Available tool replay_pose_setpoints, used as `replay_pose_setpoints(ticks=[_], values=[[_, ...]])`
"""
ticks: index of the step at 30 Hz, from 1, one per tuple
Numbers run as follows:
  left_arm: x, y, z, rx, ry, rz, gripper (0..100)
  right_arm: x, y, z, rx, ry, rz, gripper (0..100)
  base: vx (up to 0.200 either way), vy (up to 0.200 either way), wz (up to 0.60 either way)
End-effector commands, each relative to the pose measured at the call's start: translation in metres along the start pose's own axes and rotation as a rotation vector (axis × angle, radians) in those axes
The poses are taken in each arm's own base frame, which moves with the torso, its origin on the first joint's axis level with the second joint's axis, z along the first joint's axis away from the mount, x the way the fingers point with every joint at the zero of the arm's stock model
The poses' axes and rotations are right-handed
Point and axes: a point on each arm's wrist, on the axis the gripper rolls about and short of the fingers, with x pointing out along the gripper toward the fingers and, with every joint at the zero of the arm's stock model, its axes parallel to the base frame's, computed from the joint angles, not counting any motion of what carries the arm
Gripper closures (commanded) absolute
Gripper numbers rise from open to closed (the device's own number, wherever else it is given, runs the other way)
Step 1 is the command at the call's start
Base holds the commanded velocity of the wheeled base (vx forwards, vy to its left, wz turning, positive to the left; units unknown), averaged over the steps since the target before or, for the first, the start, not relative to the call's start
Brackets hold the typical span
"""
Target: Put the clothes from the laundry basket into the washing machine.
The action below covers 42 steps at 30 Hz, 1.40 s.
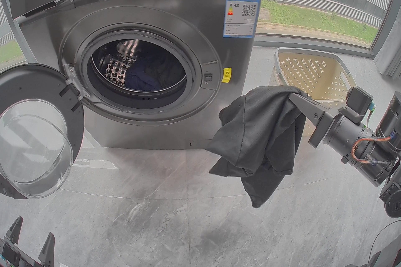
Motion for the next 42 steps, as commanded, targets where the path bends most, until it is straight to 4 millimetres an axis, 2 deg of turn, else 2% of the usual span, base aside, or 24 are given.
replay_pose_setpoints(ticks=[1, 18, 33, 42], values=[[-0.0001, 0.0001, -0.0044, -0.001, -0.002, 0.000, 0, 0.0006, -0.0001, -0.0008, 0.001, 0.003, 0.000, 100, 0.000, 0.200, 0.00], [-0.0001, 0.0001, -0.0044, -0.001, -0.002, 0.001, 0, 0.0008, -0.0001, -0.0011, 0.001, 0.003, 0.000, 100, 0.000, 0.200, 0.00], [-0.0001, 0.0001, -0.0044, -0.001, -0.002, 0.001, 0, 0.0022, -0.0009, -0.0054, 0.003, 0.019, -0.002, 100, 0.000, 0.000, 0.00], [-0.0001, 0.0001, -0.0044, -0.002, -0.002, 0.003, 0, 0.0022, -0.0006, -0.0055, 0.003, 0.020, -0.001, 100, 0.000, -0.200, 0.00]])
